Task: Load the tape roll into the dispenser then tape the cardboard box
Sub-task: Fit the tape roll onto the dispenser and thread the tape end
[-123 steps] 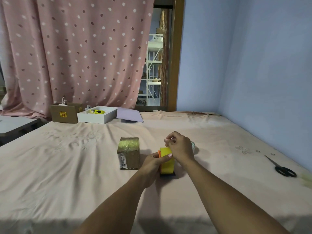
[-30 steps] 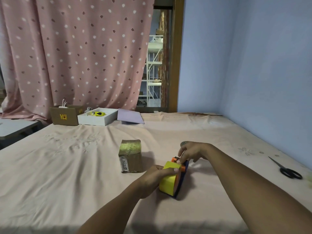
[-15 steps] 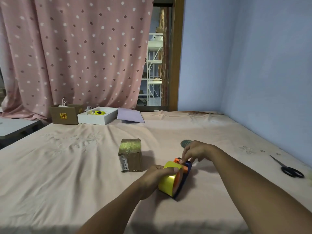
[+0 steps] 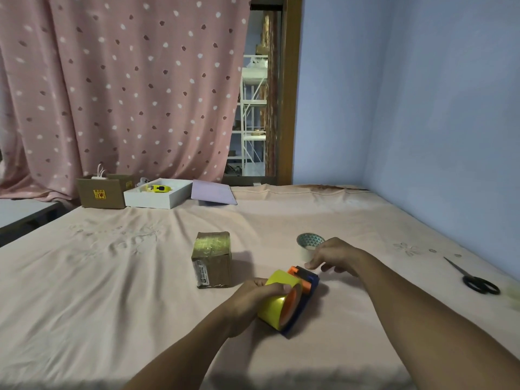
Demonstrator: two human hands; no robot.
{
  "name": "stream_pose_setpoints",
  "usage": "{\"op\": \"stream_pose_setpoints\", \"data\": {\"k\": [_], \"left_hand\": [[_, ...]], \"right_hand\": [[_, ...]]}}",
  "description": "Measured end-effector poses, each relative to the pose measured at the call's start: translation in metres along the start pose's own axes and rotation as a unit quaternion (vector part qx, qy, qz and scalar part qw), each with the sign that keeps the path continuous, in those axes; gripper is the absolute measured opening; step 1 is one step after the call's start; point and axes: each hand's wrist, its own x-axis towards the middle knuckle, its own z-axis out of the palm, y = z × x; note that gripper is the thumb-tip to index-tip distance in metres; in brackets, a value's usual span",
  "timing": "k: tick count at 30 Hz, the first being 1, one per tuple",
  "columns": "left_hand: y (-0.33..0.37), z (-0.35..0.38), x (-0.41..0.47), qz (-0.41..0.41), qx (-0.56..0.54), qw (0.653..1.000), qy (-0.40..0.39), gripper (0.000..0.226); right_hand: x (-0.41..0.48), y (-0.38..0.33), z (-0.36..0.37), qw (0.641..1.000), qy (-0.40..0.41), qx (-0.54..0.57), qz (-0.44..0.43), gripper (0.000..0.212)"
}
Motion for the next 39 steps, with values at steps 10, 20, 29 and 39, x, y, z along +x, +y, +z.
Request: {"op": "stream_pose_setpoints", "data": {"k": [10,20,29,39], "left_hand": [[-0.002,-0.001,-0.004,0.02,-0.007,1.0,-0.012,0.037],[-0.004,0.0,-0.009,0.041,0.001,0.999,0.002,0.036],[-0.01,-0.002,-0.011,0.059,-0.034,0.997,0.032,0.06],[-0.006,0.008,-0.01,0.109,-0.167,0.977,0.075,0.042]], "right_hand": [[0.002,0.008,0.005,0.991,-0.005,0.124,0.052,0.025],[0.003,0.008,0.009,0.981,0.051,0.181,0.058,0.029],[0.002,0.028,0.0,0.968,0.059,0.225,0.098,0.021],[-0.01,0.05,0.0,0.918,-0.151,0.334,0.15,0.024]]}}
